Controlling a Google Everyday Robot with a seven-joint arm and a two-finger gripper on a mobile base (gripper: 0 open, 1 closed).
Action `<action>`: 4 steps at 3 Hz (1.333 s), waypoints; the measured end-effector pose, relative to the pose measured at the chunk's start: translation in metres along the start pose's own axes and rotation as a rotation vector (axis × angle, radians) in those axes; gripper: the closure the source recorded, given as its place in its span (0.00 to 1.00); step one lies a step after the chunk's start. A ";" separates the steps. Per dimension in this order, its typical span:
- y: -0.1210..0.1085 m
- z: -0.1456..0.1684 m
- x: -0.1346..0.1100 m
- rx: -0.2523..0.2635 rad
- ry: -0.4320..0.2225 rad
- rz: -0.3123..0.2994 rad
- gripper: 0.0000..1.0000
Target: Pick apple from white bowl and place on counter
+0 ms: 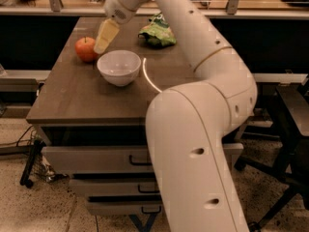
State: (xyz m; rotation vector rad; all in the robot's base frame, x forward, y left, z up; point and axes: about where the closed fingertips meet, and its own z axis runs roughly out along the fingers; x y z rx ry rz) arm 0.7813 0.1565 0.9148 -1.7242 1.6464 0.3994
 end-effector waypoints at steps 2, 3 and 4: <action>-0.075 -0.162 0.050 0.366 -0.092 0.141 0.00; -0.095 -0.251 0.085 0.580 -0.084 0.207 0.00; -0.099 -0.255 0.087 0.609 -0.094 0.206 0.00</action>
Offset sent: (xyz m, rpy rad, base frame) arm 0.0359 -0.2701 0.1572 0.2460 -0.3490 -0.5950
